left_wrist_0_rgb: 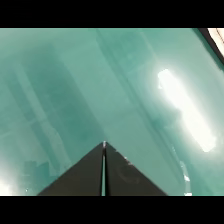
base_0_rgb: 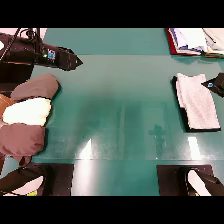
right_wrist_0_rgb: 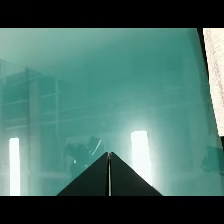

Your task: Fold the shirts.

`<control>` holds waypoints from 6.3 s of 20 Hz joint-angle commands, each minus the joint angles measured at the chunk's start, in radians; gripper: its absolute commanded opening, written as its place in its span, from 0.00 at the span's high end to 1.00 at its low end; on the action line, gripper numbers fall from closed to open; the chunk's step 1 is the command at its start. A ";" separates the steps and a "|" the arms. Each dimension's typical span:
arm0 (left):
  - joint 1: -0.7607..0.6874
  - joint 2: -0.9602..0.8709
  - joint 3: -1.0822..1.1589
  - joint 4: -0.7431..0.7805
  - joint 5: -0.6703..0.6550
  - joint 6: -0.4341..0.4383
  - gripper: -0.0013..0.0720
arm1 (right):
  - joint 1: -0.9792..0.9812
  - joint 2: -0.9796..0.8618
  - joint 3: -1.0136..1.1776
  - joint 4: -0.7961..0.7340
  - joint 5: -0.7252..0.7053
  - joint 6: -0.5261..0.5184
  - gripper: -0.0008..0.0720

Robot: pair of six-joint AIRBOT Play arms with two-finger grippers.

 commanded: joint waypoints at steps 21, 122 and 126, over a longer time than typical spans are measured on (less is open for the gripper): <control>0.078 -0.038 0.000 0.484 0.142 -0.183 0.17 | -0.001 0.001 0.001 0.066 -0.129 0.000 0.97; 0.146 0.142 0.011 0.372 0.008 0.057 0.94 | 0.346 -0.369 0.516 -0.115 -0.010 -0.149 0.97; 0.146 0.319 0.212 0.367 -0.011 0.065 0.94 | 0.281 -0.197 0.721 -0.203 0.089 -0.127 0.97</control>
